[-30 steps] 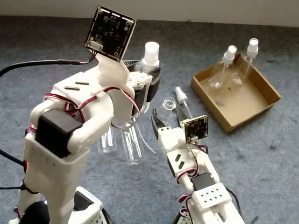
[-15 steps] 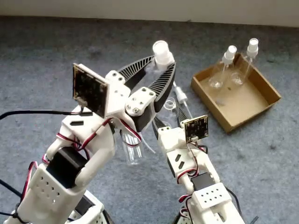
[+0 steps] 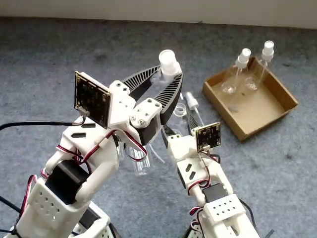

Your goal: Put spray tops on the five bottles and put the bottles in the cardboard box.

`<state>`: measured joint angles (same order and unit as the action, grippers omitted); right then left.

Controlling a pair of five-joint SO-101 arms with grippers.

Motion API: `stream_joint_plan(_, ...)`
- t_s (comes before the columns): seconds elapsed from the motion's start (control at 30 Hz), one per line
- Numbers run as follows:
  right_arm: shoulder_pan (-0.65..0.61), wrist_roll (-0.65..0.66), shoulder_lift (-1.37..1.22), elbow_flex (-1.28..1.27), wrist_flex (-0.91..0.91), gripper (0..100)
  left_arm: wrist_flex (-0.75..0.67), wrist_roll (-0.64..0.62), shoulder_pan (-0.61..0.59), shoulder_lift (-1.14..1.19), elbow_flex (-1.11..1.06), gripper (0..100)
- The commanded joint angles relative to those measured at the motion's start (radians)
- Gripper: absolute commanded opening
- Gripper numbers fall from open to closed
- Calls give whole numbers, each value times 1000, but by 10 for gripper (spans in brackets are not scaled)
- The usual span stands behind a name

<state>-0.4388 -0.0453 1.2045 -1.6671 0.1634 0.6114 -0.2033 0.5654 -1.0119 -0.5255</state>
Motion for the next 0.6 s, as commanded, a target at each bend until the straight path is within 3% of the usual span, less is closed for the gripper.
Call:
stream_joint_plan(0.0,-10,-11,12,-139,-1,34,2,-11,15,-15,39,5)
stream_joint_plan(0.2,-8,-11,12,-139,-1,34,8,-11,13,15,120,5)
stream_joint_plan(0.33,-8,-11,12,-139,-1,34,107,-11,12,124,219,5)
stream_joint_plan(0.57,-8,-11,12,-139,-1,34,123,-9,15,174,226,5)
